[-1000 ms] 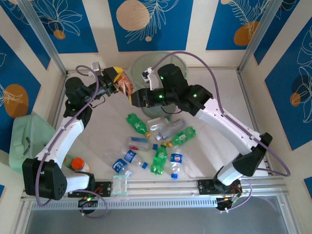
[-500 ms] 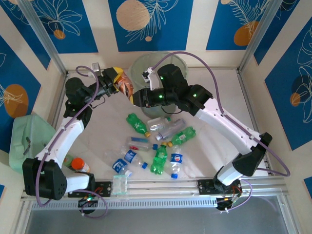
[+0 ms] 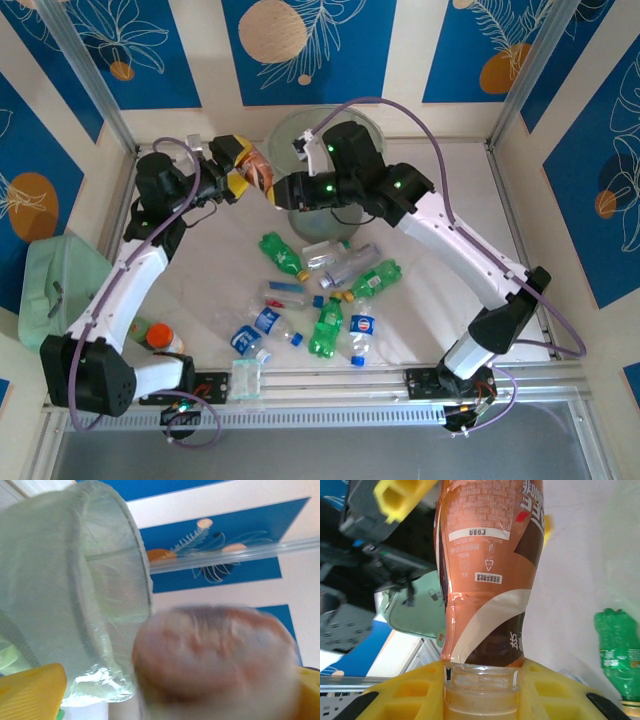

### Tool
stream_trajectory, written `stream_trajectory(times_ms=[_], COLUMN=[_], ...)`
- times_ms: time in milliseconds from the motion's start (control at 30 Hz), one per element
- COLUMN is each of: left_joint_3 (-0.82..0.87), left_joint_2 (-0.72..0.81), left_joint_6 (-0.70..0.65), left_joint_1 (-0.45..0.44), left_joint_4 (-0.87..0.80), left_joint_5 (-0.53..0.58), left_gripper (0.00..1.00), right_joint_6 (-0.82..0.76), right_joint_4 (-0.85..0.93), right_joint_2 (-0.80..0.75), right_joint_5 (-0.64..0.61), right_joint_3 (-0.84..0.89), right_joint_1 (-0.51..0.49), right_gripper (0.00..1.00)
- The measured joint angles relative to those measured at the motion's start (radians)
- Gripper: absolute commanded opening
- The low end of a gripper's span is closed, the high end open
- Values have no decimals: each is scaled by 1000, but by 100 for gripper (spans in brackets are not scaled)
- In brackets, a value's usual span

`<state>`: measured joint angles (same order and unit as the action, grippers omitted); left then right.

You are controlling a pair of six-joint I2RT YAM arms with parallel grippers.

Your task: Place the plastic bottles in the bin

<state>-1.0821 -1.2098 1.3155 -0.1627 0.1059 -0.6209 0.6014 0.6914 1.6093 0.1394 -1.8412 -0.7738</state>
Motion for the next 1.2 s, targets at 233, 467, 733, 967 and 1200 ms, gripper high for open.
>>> stream_trajectory(times_ms=[233, 467, 733, 967, 1200], left_joint_3=[-106, 9, 117, 203, 286], left_joint_2=[119, 205, 291, 304, 343], left_joint_6=[-284, -359, -351, -280, -171], left_joint_1=[0, -8, -88, -191, -222], left_joint_4=[-506, -756, -1011, -1157, -1270], left_joint_5=[240, 342, 473, 515, 502], left_gripper=[96, 90, 87, 82, 82], right_joint_6=[-29, -72, -86, -102, -109], right_joint_4=[87, 184, 256, 271, 273], right_joint_2=[102, 217, 276, 278, 257], right_joint_5=[-40, -107, -160, -184, -208], right_joint_3=[-180, -309, -311, -320, -357], right_joint_1=[139, 223, 261, 264, 226], right_gripper=[24, 24, 58, 80, 83])
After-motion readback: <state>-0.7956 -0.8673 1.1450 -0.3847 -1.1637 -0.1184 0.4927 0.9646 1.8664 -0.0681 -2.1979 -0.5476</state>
